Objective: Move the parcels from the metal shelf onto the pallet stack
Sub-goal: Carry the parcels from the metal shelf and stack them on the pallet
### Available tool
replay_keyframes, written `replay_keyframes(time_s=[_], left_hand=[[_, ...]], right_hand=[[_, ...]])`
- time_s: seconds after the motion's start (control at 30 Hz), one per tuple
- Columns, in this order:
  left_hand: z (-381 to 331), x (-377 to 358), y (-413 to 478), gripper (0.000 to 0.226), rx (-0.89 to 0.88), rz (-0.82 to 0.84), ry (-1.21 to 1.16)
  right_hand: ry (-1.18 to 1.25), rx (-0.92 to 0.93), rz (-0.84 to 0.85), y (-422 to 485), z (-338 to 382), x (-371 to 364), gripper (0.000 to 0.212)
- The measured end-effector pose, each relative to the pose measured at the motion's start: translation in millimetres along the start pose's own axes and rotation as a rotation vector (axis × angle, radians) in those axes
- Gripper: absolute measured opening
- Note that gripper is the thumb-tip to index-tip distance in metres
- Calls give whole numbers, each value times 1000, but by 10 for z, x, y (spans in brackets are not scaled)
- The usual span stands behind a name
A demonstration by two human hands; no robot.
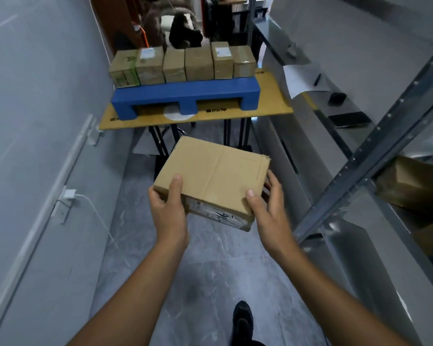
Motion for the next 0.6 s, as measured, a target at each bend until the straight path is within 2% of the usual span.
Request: replay_keyframes(time_s=[0.2, 0.37, 0.6], left_hand=[[-25, -279, 613, 38, -47, -81, 33], [-171, -67, 1062, 52, -118, -170, 193], [-254, 390, 2043, 34, -134, -185, 181]], right_hand=[[53, 17, 29, 832, 32, -59, 108], [82, 11, 99, 1428, 30, -354, 101], [48, 9, 171, 2398, 35, -1122, 98]])
Point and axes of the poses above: each hand's wrist, its own y-axis towards the middle knuckle, its own x-axis out of the back of the hand, z = x × y, the point moved 5 cm from there along y, towards the middle knuckle, and after that the axes turned 8 degrees about z, right-handed, at the moved point
